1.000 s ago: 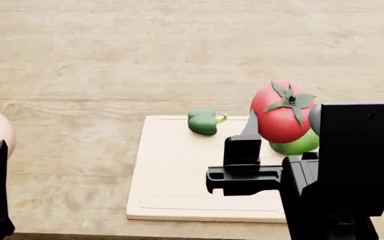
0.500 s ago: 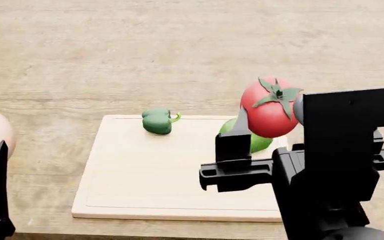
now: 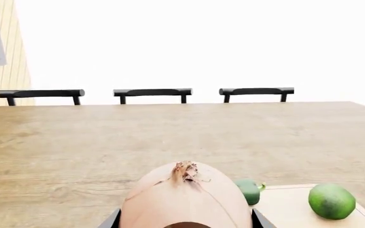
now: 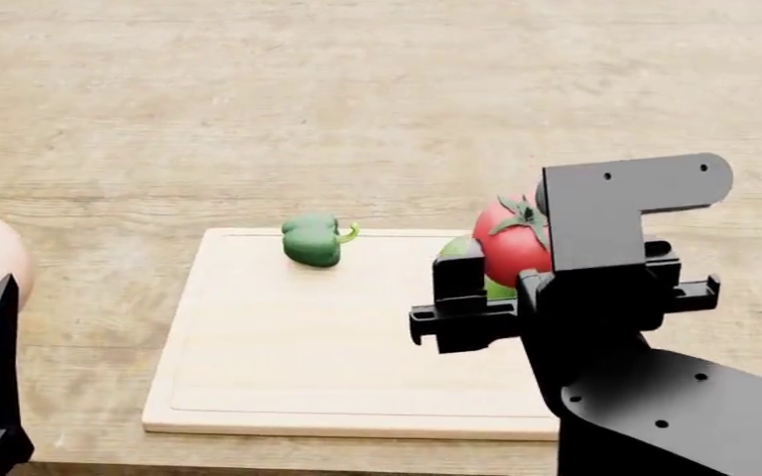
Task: Place the avocado, onion, tomato and bell pepper on the cutting board.
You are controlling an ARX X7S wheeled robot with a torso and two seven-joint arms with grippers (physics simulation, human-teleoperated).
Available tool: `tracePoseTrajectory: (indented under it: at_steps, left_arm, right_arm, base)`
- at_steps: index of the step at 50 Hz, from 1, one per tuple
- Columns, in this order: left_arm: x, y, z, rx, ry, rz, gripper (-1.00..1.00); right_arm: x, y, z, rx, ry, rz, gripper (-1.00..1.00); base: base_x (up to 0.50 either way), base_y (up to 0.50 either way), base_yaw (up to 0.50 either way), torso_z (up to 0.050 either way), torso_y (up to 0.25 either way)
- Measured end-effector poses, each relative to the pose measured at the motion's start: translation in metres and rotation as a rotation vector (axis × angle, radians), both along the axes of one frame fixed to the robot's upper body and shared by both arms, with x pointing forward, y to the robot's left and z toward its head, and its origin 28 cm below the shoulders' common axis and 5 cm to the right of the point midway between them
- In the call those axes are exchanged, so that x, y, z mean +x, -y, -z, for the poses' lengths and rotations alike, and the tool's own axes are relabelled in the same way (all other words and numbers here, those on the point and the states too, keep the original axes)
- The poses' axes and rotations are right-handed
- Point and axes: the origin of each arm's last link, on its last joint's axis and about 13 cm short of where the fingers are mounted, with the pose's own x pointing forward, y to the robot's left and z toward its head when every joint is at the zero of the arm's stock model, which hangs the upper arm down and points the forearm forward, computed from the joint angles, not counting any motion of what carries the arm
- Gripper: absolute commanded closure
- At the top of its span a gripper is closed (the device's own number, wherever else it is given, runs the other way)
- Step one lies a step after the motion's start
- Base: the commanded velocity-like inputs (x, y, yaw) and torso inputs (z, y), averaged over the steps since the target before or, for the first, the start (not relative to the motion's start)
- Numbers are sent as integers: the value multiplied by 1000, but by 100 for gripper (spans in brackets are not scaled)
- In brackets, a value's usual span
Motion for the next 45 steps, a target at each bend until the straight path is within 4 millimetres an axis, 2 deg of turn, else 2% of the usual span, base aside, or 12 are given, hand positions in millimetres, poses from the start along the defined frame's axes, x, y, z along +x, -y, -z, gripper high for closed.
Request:
tracePoseTrajectory:
  at_steps: [44,45]
  left_arm:
    - [-7,0,-1,-1,-7,-8,100]
    - [-7,0,-1,-1,-8,-8,100]
  right_arm:
    - [6,-4,58,-36,-203,-14,100]
    - [5,-4,59,-36,-206,-15,-100]
  base:
    - [0,0,0,0,0]
    - [0,0,0,0,0]
